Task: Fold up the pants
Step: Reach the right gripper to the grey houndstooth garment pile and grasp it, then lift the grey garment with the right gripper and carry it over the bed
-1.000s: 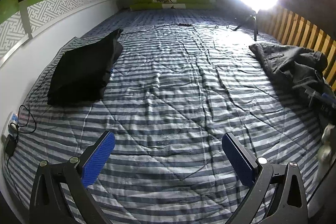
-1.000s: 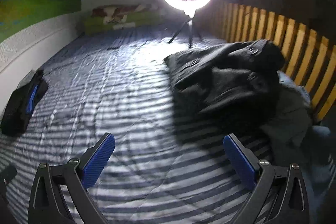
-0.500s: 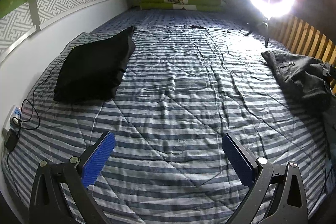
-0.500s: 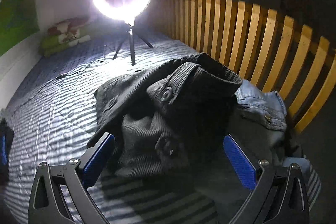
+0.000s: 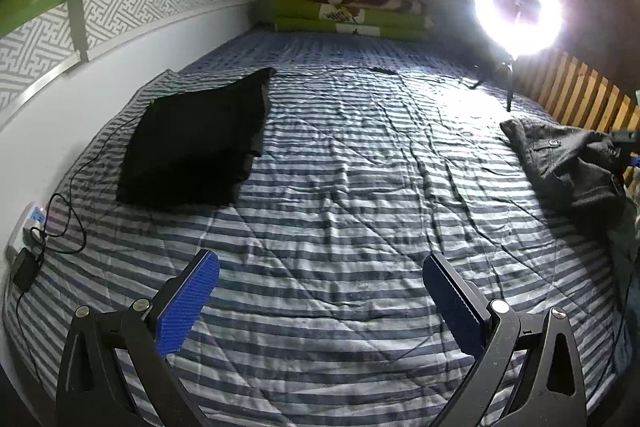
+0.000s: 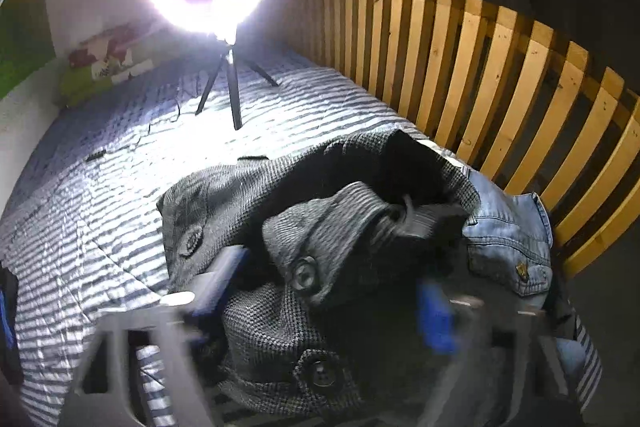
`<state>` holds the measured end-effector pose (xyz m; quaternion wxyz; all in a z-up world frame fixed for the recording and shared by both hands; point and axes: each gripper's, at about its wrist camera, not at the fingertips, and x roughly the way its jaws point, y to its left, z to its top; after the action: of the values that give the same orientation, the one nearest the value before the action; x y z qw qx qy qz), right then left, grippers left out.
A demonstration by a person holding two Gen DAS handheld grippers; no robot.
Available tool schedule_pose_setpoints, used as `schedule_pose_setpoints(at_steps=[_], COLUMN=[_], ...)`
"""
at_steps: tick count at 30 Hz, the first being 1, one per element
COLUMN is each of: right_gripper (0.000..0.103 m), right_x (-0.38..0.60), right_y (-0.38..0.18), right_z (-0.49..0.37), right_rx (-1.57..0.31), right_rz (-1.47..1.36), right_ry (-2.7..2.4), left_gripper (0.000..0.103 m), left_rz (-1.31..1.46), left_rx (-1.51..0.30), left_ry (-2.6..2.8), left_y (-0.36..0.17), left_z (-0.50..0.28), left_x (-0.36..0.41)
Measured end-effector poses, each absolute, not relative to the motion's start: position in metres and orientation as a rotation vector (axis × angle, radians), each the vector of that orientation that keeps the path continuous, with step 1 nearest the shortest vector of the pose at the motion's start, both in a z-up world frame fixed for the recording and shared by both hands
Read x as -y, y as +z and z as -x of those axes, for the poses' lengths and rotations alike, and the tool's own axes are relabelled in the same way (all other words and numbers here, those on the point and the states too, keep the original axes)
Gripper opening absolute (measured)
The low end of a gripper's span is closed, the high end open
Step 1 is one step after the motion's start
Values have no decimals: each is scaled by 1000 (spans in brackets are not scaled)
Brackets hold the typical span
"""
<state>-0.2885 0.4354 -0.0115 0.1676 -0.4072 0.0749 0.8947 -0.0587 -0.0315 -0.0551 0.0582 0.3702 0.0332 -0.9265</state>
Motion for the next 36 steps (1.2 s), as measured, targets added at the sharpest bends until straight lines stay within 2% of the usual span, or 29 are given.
schedule_pose_setpoints(at_steps=[1,2,4,9,12,16,25,30,35,36], right_gripper=[27,26,14,14,13,13,13,13,14,18], right_x=[-436,-438,-442,-439,-428,-401,-273,-193,-122,-116], right_y=[-13,-13,-7,26,60,105,157,133,64,47], right_z=[289,289,281,250,222,186,93,52,28,26], right_rx=[-200,-217,-262,-238,-228,-180,-49,-66,-21,-41], right_rz=[1186,1215,1221,1199,1171,1132,1141,1295,1603,1692], right_ry=[2536,2542,2557,2636,2731,2870,3208,3375,3408,3387], left_gripper=[103,103,103,103,103,103,103,103,103,103], left_rz=[-1117,-1110,-1093,-1020,-982,-947,-833,-786,-832,-860], left_rx=[-112,-125,-152,-126,-67,-79,-43,-39,-40,-40], left_ry=[-2803,-2800,-2798,-2796,-2790,-2816,-2824,-2776,-2711,-2701], left_y=[-54,-53,-48,-40,-38,-27,37,64,62,58], left_z=[57,55,52,42,33,5,-65,-101,-127,-129], left_x=[35,38,44,44,36,30,39,57,79,82])
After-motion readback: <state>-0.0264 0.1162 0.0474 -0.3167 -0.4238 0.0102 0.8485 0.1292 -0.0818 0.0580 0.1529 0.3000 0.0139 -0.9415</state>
